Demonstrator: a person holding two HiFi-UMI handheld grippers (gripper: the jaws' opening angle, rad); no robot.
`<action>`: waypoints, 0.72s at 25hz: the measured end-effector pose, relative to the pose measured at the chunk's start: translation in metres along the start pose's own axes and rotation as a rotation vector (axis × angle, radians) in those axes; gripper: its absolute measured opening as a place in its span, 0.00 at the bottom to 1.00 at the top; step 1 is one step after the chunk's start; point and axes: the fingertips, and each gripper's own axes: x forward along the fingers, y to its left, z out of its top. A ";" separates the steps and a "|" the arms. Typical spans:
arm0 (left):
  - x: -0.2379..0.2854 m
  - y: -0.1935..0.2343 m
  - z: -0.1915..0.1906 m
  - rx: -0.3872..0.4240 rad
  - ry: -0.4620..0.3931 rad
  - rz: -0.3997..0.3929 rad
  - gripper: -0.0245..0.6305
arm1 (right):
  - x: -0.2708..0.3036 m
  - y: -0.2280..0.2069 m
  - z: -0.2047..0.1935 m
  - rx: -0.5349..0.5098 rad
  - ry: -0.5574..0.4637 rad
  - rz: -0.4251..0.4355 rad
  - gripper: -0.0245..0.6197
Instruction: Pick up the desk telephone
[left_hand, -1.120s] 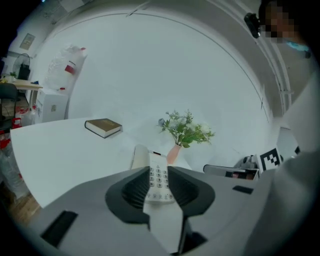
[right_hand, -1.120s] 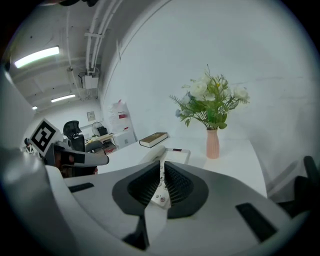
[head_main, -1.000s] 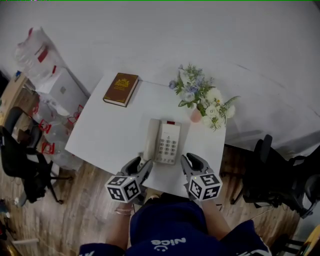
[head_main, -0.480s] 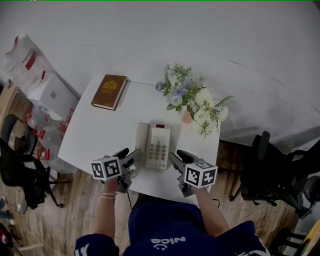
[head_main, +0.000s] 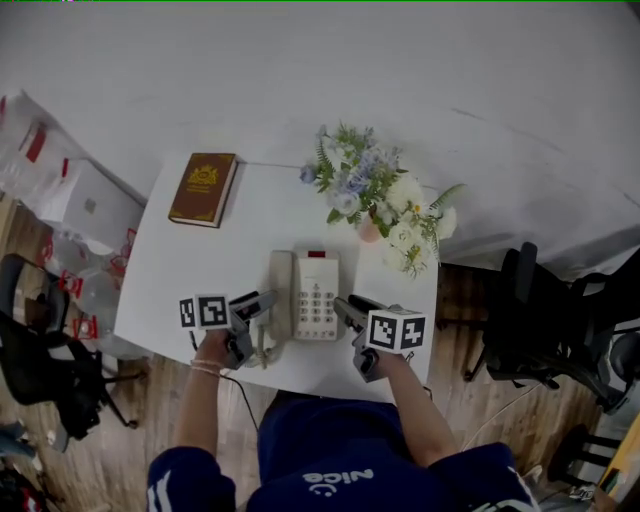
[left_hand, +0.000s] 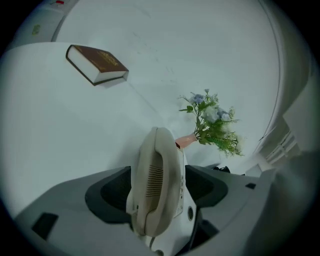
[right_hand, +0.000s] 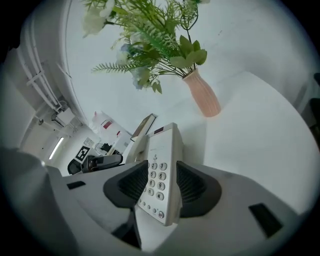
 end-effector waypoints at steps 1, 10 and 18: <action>0.003 0.001 0.000 -0.007 0.016 -0.022 0.54 | 0.003 -0.001 -0.001 0.005 0.008 -0.003 0.32; 0.018 0.010 -0.006 -0.090 0.127 -0.154 0.55 | 0.026 -0.018 -0.014 0.093 0.055 -0.018 0.32; 0.031 0.005 -0.022 -0.083 0.242 -0.247 0.58 | 0.034 -0.022 -0.020 0.153 0.074 0.019 0.33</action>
